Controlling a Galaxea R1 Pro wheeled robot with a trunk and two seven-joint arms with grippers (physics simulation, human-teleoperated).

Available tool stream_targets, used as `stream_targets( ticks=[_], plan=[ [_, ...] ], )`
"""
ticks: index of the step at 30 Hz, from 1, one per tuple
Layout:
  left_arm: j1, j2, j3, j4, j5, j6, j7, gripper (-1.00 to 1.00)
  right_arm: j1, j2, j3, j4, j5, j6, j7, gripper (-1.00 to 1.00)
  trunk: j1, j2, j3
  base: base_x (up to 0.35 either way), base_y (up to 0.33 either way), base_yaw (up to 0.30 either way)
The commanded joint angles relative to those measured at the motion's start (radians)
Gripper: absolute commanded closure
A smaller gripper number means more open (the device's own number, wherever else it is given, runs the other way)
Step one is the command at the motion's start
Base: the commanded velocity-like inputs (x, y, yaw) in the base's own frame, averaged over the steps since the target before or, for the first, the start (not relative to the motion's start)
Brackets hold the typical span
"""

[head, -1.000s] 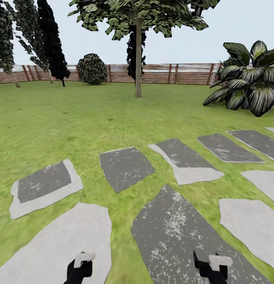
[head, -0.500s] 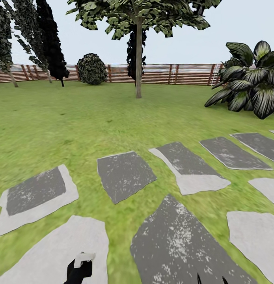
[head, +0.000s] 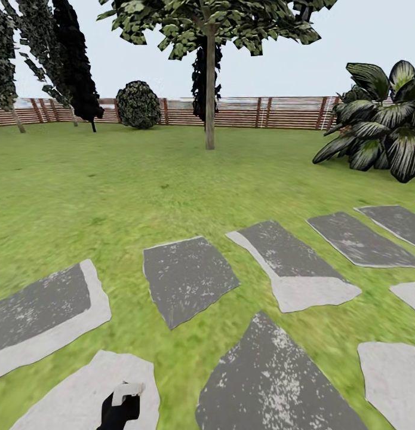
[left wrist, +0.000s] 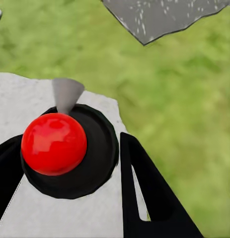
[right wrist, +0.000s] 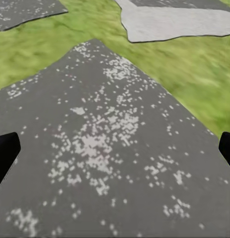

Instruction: In the garden, pick up the pesticide atomizer on the floor and spray pesticide onto both trees until each tree trunk is fully covered.

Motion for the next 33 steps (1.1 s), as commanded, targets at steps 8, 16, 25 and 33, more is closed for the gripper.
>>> stream_targets(
  ticks=[8,16,25,33],
  plan=[
    [0.0,0.0,0.0,0.0,0.0,0.0,0.001,1.0,0.0,0.003,-0.001,0.007,0.0,0.0,0.0,-1.0,0.0,0.0,0.0,0.338,0.0,0.0],
    [0.0,0.0,0.0,0.0,0.0,0.0,0.001,1.0,0.0,0.003,-0.001,0.006,0.0,0.0,0.0,-1.0,0.0,0.0,0.0,0.338,0.0,0.0],
    [0.0,0.0,0.0,-0.001,0.0,0.0,0.001,1.0,0.0,0.005,-0.001,0.015,0.0,0.0,0.0,-1.0,0.0,0.0,0.0,0.338,0.0,0.0],
    [0.0,0.0,0.0,-0.001,0.0,0.0,0.001,1.0,0.0,0.005,-0.001,0.016,0.0,0.0,0.0,-1.0,0.0,0.0,0.0,0.338,0.0,0.0]
  ],
)
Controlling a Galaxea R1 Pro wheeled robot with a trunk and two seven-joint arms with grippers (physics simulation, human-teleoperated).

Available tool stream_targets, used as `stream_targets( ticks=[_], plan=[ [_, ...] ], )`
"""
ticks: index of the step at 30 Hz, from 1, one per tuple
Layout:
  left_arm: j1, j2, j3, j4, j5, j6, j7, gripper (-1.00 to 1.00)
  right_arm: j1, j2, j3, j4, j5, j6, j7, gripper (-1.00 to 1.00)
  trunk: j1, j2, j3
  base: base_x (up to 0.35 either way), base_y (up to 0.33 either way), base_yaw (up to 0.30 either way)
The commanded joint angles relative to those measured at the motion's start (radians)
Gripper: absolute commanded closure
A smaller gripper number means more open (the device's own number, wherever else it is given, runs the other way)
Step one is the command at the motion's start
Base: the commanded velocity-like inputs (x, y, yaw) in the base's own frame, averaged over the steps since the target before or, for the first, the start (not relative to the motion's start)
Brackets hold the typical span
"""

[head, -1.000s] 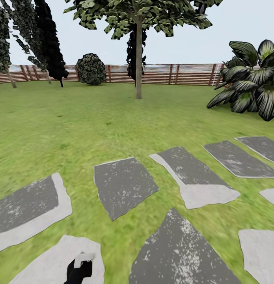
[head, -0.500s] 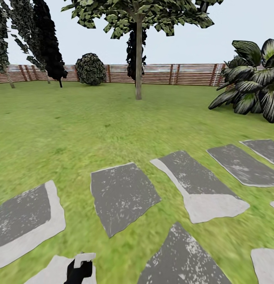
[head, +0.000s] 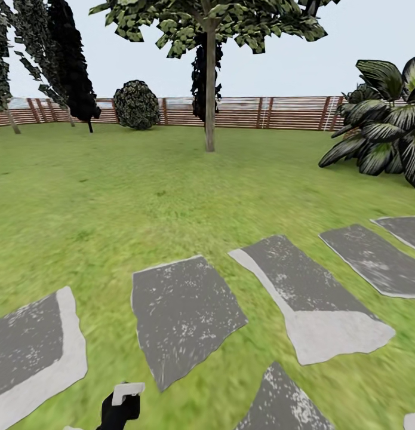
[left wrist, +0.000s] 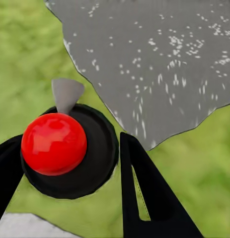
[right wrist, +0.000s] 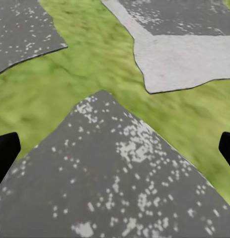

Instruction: In the garden, pick up the pesticide atomizer on the floor and spray pesticide onto both trees until each tree trunk is fully covered.

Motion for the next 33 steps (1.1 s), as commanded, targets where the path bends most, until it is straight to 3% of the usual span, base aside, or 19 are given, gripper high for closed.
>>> stream_targets(
  ticks=[1,22,24,28,33],
  plan=[
    [0.0,0.0,0.0,0.0,0.0,0.0,0.001,1.0,0.0,0.0,0.0,0.0,0.0,0.0,0.0,-1.0,0.0,0.0,0.0,0.338,0.0,0.0],
    [-0.001,0.0,0.0,0.0,0.0,0.0,0.001,1.0,0.0,0.001,-0.001,-0.004,-0.004,0.0,-0.002,-1.0,0.0,0.0,0.0,0.338,0.0,0.0],
    [-0.001,0.0,0.0,0.0,0.0,0.0,0.001,1.0,0.0,-0.001,-0.003,-0.021,-0.006,0.0,-0.003,-1.0,0.0,0.0,0.0,0.338,0.0,0.0],
    [0.0,0.0,0.0,0.0,0.0,0.0,0.001,1.0,0.0,0.001,-0.001,-0.152,-0.005,0.0,-0.001,-1.0,0.0,0.0,0.0,0.338,0.0,0.0],
    [0.0,-0.003,0.0,0.0,0.0,0.0,0.001,1.0,0.001,0.005,0.001,-0.185,-0.004,0.0,0.001,-1.0,0.0,0.0,0.0,0.338,0.0,0.0]
  ],
)
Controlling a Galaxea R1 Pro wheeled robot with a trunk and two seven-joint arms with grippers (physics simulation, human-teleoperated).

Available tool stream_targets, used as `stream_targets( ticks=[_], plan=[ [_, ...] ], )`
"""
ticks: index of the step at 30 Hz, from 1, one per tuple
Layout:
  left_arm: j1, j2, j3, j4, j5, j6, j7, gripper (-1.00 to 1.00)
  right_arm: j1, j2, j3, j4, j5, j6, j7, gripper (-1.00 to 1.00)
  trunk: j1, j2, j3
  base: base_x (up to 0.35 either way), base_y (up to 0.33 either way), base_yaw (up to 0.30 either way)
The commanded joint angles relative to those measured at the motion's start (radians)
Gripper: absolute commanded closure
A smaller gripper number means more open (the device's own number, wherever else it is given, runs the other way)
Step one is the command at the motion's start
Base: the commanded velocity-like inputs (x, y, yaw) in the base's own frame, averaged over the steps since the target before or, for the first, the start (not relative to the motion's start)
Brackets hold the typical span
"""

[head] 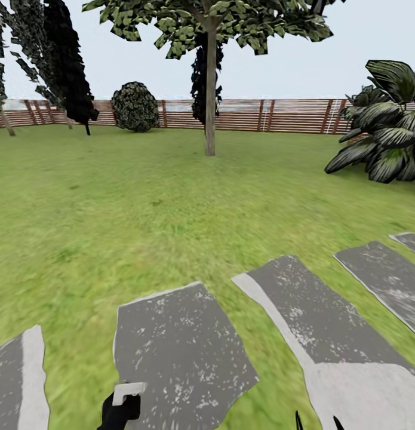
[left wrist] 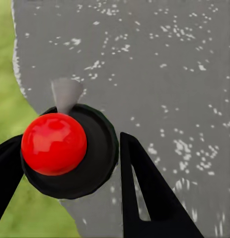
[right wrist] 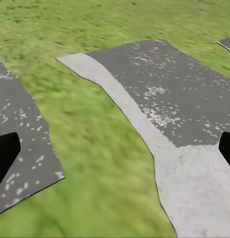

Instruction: In the garden, pick up the pesticide atomizer on the floor and spray pesticide onto both trees until each tree trunk is fully covered.

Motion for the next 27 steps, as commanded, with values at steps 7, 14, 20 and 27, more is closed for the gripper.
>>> stream_targets(
  ticks=[7,14,20,27],
  plan=[
    [0.0,-0.019,0.0,0.0,-0.001,-0.001,0.001,1.0,-0.004,-0.002,-0.003,-0.038,-0.001,0.0,-0.003,-1.0,0.0,0.0,0.0,0.338,0.0,0.0],
    [0.0,-0.021,0.0,0.0,-0.002,-0.002,0.001,1.0,-0.016,-0.009,0.001,-0.017,0.003,0.0,0.001,-1.0,0.0,0.0,0.0,0.338,0.0,0.0],
    [0.0,-0.021,0.0,0.0,-0.002,-0.002,0.001,1.0,-0.016,-0.013,0.001,0.027,0.005,0.0,0.002,-1.0,0.0,0.0,0.0,0.338,0.0,0.0],
    [0.0,-0.02,0.0,0.0,-0.001,-0.002,0.001,1.0,-0.016,-0.014,0.002,0.037,0.007,0.0,0.003,-1.0,0.0,0.0,0.0,0.339,0.0,0.0]
  ],
)
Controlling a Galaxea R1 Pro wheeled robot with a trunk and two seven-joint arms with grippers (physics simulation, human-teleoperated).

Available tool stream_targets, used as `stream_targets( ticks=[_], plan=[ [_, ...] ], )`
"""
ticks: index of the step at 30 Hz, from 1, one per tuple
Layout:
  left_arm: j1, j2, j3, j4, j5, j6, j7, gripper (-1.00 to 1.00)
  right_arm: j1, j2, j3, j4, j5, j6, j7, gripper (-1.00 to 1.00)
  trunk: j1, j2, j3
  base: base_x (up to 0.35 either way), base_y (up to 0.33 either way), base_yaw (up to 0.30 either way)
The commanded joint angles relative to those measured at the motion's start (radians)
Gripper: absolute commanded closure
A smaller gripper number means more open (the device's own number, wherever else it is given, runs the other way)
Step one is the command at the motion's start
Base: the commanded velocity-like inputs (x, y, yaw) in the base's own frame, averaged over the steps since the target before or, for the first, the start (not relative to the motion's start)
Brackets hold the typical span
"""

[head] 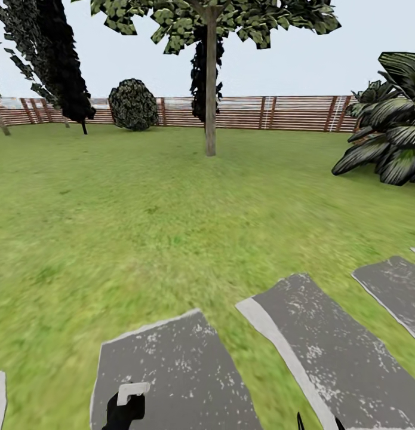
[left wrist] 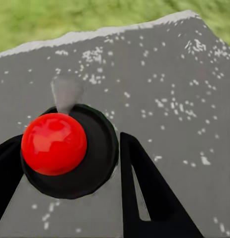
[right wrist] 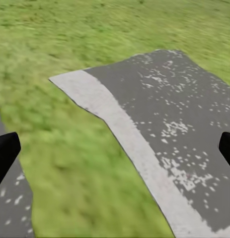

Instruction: In the garden, pick up the pesticide atomizer on the floor and spray pesticide onto both trees until each tree trunk is fully covered.

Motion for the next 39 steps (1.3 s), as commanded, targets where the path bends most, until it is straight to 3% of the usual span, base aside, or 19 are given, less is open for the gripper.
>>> stream_targets(
  ticks=[1,39],
  plan=[
    [0.0,0.0,0.0,0.0,0.0,0.0,0.001,1.0,0.0,0.0,0.0,0.001,0.0,0.0,0.0,-1.0,0.0,0.0,0.0,0.339,0.0,0.0],
    [0.0,-0.001,0.0,0.0,0.0,0.0,0.001,1.0,0.0,0.001,-0.003,0.002,-0.003,0.0,-0.001,-1.0,0.0,0.0,0.0,0.339,0.0,0.0]
  ],
)
